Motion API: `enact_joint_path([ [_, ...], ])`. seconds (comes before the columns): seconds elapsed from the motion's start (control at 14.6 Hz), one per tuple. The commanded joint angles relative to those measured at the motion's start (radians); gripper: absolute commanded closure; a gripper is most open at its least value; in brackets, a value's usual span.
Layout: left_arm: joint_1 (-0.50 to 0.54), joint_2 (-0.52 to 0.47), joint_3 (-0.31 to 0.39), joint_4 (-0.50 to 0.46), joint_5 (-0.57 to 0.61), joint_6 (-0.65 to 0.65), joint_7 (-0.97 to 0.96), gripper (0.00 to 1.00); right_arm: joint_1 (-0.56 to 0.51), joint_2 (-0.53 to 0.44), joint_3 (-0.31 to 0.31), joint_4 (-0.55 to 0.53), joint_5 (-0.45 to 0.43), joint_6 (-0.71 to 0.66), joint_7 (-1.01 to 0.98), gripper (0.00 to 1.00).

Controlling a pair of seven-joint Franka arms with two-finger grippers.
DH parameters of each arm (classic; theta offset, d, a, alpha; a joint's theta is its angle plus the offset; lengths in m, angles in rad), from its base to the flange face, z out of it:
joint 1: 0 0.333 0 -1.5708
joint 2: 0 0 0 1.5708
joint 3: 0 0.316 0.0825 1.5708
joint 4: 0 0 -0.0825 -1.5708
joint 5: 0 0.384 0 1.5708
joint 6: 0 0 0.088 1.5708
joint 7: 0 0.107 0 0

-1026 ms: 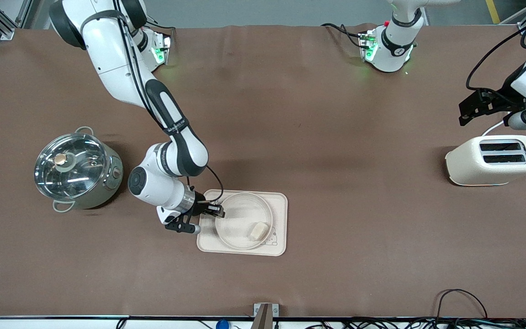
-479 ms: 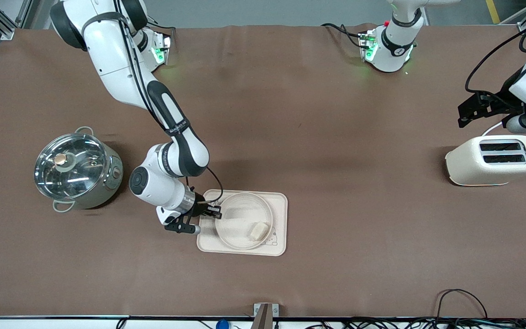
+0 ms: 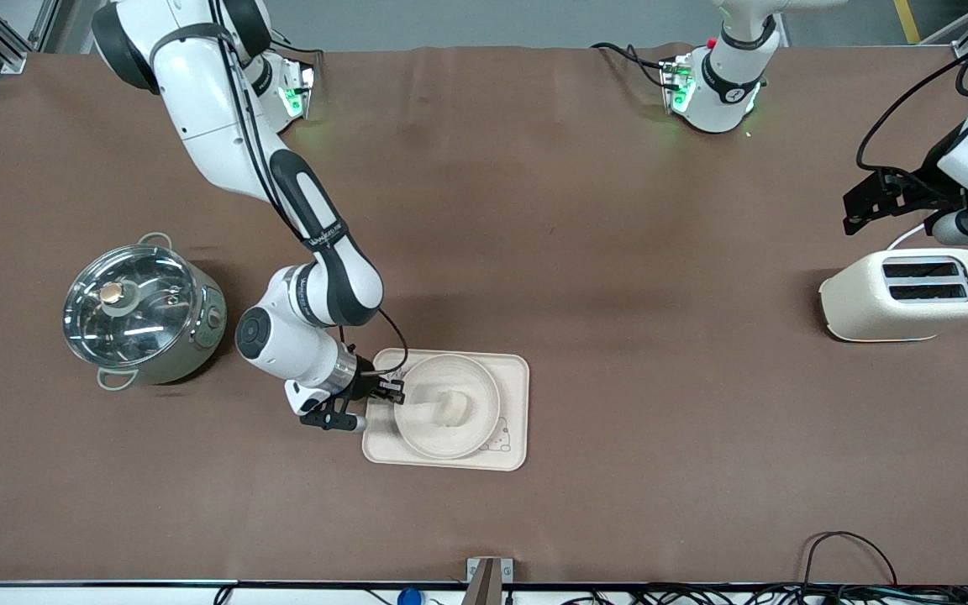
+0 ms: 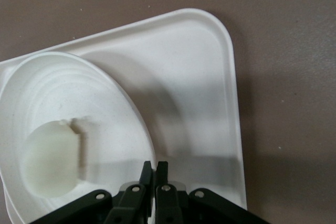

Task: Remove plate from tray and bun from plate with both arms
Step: 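Close the right gripper on the white plate rim, then lift the plate with the bun off the tray with the right gripper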

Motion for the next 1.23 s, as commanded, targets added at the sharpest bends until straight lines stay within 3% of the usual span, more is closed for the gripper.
enact_joint_path([
  [0.0,0.011,0.003,-0.002,0.008,0.016,0.023,0.018,0.0,-0.001,-0.033,0.002,-0.008,0.004,-0.019,0.003,1.0],
  [0.34,0.012,-0.006,-0.002,0.008,0.014,0.013,0.02,0.0,-0.013,-0.192,-0.002,-0.135,0.003,-0.143,-0.014,1.0],
  [0.75,0.007,-0.014,-0.011,0.011,0.002,0.011,0.007,0.0,0.054,-0.407,-0.004,-0.431,-0.01,-0.134,-0.014,1.0],
  [0.89,0.004,-0.012,-0.014,0.017,0.002,0.013,0.006,0.0,0.099,-0.45,-0.002,-0.538,-0.01,-0.079,-0.016,1.0],
  [1.16,-0.003,-0.004,-0.016,0.029,-0.003,0.013,0.012,0.0,0.217,-0.464,0.009,-0.71,0.006,0.171,-0.01,1.0],
])
